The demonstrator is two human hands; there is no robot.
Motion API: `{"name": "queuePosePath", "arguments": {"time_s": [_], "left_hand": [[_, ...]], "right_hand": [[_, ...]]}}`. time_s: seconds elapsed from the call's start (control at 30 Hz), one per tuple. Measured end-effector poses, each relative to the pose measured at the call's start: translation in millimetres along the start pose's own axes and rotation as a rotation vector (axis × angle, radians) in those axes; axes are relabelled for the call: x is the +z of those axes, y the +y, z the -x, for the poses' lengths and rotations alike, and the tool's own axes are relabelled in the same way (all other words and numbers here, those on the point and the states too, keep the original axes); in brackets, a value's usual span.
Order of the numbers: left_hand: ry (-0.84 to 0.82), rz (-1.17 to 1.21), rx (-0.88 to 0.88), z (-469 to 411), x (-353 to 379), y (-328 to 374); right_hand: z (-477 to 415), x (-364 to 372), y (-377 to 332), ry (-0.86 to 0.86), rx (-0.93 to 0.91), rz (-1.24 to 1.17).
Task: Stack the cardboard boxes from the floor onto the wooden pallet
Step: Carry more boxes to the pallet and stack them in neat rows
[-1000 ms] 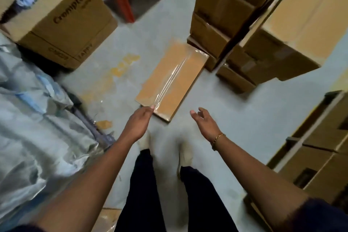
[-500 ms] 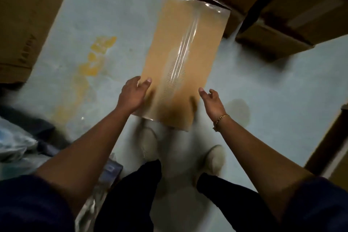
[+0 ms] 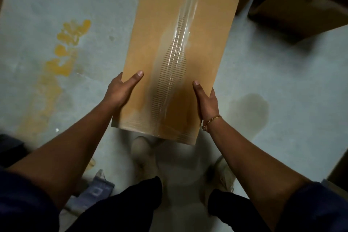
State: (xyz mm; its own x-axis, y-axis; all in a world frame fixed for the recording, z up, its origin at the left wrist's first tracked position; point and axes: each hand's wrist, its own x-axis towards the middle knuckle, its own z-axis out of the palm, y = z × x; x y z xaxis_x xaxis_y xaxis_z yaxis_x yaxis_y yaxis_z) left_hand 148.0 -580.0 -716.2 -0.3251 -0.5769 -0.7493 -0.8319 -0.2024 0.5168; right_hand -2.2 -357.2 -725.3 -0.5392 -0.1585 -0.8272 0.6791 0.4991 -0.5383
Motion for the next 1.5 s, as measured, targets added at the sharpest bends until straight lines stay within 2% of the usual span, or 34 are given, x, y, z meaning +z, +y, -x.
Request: {"name": "queuePosePath", "arguments": {"time_s": [0.17, 0.37, 0.73, 1.03, 1.3, 1.5], "left_hand": [[0.01, -0.026, -0.002, 19.7, -5.0, 5.4], [0.026, -0.033, -0.014, 94.9, -24.1, 35.5], [0.073, 0.01, 0.04, 323.9, -80.4, 142.0], [0.101, 0.019, 0.092, 512.8, -78.8, 192.1], [0.019, -0.097, 0.233, 619.3, -54.9, 230.3], [-0.108, -0.189, 0.365, 679.9, -21.9, 263.5]], "right_hand": [[16.7, -6.1, -4.1, -0.012, -0.018, -0.032], [88.0, -35.7, -30.9, -0.021, -0.04, -0.002], [301.5, -126.6, -116.8, -0.03, -0.115, -0.001], [459.1, -236.9, -157.8, -0.057, -0.17, 0.044], [570.7, -323.5, -143.7, 0.06, -0.252, -0.041], [649.7, -385.0, -109.6, 0.167, -0.309, -0.174]]}}
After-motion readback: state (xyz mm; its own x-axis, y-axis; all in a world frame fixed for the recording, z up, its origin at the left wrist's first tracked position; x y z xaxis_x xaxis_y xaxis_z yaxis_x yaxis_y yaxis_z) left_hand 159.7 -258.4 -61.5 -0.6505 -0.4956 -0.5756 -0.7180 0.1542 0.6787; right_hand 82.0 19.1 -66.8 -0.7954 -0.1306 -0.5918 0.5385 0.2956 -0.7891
